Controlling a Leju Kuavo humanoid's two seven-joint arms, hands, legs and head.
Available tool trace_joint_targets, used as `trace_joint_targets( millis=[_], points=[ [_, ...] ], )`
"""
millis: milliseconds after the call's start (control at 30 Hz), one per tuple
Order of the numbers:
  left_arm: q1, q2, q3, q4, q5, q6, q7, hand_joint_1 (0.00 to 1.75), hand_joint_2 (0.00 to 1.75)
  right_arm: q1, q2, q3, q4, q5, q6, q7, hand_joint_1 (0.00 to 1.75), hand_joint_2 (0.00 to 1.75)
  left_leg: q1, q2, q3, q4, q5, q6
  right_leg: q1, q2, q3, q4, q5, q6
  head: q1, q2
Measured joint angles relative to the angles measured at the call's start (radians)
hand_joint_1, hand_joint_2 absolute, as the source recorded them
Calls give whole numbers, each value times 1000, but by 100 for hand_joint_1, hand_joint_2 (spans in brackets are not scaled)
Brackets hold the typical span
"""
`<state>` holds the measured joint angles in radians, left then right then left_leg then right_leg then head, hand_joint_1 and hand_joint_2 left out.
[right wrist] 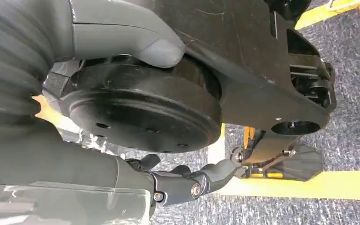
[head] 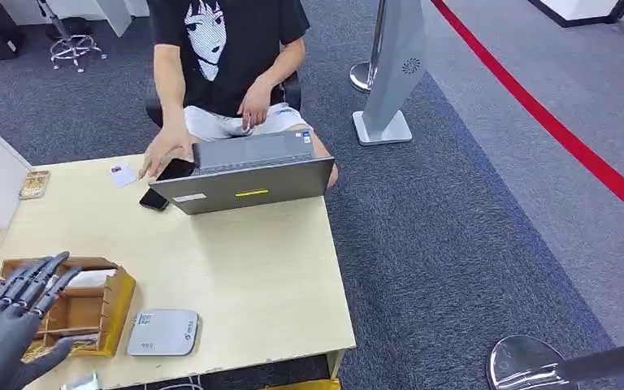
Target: Pass the card to the sensor for recognition and then transmit it.
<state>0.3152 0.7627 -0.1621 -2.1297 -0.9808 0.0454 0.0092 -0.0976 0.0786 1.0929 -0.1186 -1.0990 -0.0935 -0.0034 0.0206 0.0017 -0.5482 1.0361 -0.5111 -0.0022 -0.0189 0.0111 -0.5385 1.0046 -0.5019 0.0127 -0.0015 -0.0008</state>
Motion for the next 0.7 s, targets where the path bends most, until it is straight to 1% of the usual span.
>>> trace_joint_targets(
  millis=[100, 167, 267, 300, 433, 533, 633, 700],
  points=[
    [69, 83, -1, -42, 24, 6, 2, 0, 175, 0, 0, 0, 1, -8, 1, -2, 0, 175, 0, 0, 0, 0, 0, 0, 0, 0, 0, 0, 0, 0, 0, 0],
    [123, 121, -1, -59, 33, 14, 13, 0, 175, 1, 0, 0, 2, -12, 2, -3, 0, 175, 0, 0, -1, 0, 0, 0, 0, 0, -1, 0, 0, 0, 0, 0],
    [183, 176, -4, -73, 8, 38, 60, 0, 175, 1, 0, 0, 3, -14, 10, -3, 0, 175, 0, 0, -1, 0, 0, 0, 0, -1, -1, 0, -1, 0, 0, 0],
    [196, 188, -10, -73, -1, 48, 76, 0, 175, 1, 0, 0, 3, -14, 11, -3, 0, 175, 0, -1, -1, 0, 0, 0, 0, -1, -1, 0, -1, 0, 0, 0],
    [231, 231, -54, -74, -49, 84, 142, 0, 175, 1, 0, 0, 4, -19, 13, -3, 0, 175, 0, -1, -1, 0, 0, 0, 0, -2, 0, 0, 0, 0, 0, 0],
    [247, 251, -100, -74, -90, 131, 189, 0, 175, 1, 0, 0, 4, -31, 14, -3, 0, 175, 0, -1, -1, 0, 0, 0, 0, -2, 0, 0, 0, 0, 0, 0],
    [249, 244, -150, -74, -223, 218, 276, 0, 175, 2, 0, 0, 4, -31, 14, -4, 0, 175, 0, -1, -1, 0, 0, 0, 0, -2, 0, 0, 0, 0, 0, 0],
    [249, 239, -195, -72, -288, 257, 357, 0, 175, 2, 0, 0, 4, -31, 14, -4, 0, 175, 0, -1, -1, 0, 0, 0, 0, -2, 0, 0, 0, 0, 0, 0]
  ],
)
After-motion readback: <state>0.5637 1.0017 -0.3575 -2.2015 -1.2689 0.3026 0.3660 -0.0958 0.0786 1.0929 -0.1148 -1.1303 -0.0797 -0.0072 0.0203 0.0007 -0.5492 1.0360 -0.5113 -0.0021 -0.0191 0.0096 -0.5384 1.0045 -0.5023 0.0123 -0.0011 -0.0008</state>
